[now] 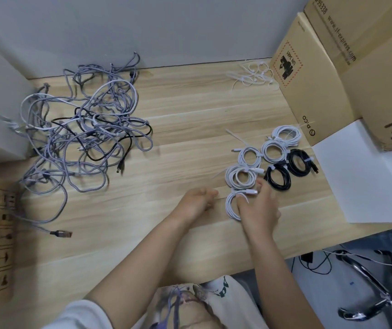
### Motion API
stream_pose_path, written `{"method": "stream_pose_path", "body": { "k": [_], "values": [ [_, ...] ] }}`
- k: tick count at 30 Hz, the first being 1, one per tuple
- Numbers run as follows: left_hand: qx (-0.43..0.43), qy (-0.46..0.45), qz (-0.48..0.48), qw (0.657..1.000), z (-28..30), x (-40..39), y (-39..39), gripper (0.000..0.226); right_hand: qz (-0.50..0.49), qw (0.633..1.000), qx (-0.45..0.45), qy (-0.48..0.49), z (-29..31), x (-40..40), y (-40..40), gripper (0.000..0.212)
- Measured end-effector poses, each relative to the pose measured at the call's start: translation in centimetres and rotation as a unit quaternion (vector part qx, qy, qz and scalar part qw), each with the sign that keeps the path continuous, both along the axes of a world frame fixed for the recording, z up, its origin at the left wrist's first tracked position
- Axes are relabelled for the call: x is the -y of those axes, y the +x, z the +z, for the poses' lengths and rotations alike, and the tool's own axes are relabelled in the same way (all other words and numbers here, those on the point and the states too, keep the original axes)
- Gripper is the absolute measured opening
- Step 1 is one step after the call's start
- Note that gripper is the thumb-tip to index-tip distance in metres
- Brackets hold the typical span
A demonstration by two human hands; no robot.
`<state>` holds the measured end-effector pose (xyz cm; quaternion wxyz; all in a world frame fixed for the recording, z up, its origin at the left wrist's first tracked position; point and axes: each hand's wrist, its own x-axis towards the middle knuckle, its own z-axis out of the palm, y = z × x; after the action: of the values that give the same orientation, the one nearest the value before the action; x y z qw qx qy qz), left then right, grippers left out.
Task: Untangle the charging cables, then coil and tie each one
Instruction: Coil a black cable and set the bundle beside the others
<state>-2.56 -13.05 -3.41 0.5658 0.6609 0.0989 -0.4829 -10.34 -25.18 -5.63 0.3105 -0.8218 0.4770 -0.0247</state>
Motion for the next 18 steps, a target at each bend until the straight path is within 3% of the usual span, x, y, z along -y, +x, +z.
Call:
{"method": "stream_pose_path", "body": {
  "k": [2,6,10,14,18],
  "values": [
    [0.067,0.004,0.017,0.998,0.2,-2.1,0.8,0.018,0.049,0.998,0.038,-0.013,1.6,-1.8,0.8,0.053],
    [0.269,0.091,0.0,0.959,0.5,-6.7,1.9,0.022,0.183,0.969,0.135,0.093,2.9,-6.5,4.2,0.041],
    [0.365,0.172,0.027,0.915,-0.1,-10.9,2.8,0.03,0.263,0.928,0.124,0.234,3.6,-11.3,8.1,0.028],
    [0.302,0.174,0.143,0.926,-0.8,-13.6,4.2,0.027,0.192,0.889,0.061,0.411,2.9,-14.6,12.1,0.028],
    [0.131,0.074,0.303,0.941,-1.7,-15.5,5.9,0.015,0.084,0.856,0.012,0.509,1.5,-17.0,15.8,0.037]
  ]
}}
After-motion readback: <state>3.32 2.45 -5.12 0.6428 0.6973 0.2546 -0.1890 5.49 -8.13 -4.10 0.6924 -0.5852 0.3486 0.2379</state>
